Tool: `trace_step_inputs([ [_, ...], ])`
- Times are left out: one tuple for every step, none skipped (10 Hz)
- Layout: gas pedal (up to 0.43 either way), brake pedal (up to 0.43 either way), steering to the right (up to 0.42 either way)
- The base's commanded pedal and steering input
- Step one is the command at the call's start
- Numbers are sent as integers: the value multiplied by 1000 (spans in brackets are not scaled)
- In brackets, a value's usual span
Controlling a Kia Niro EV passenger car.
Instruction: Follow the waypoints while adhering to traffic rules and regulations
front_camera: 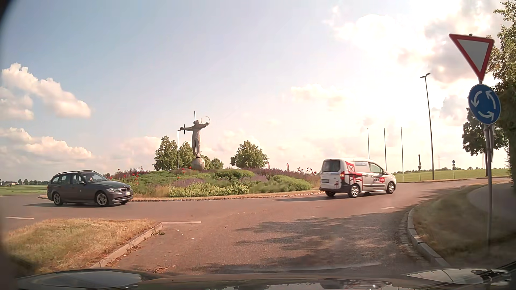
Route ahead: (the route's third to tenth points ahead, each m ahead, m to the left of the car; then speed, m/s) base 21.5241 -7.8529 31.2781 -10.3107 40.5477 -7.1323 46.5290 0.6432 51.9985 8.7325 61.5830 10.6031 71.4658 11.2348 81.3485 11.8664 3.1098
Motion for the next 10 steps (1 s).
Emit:
trace_step_inputs([
  [0,159,38],
  [0,159,46],
  [0,165,56],
  [0,165,70],
  [0,171,80],
  [0,165,90],
  [0,159,97],
  [0,159,105],
  [0,159,110],
  [0,152,113],
])
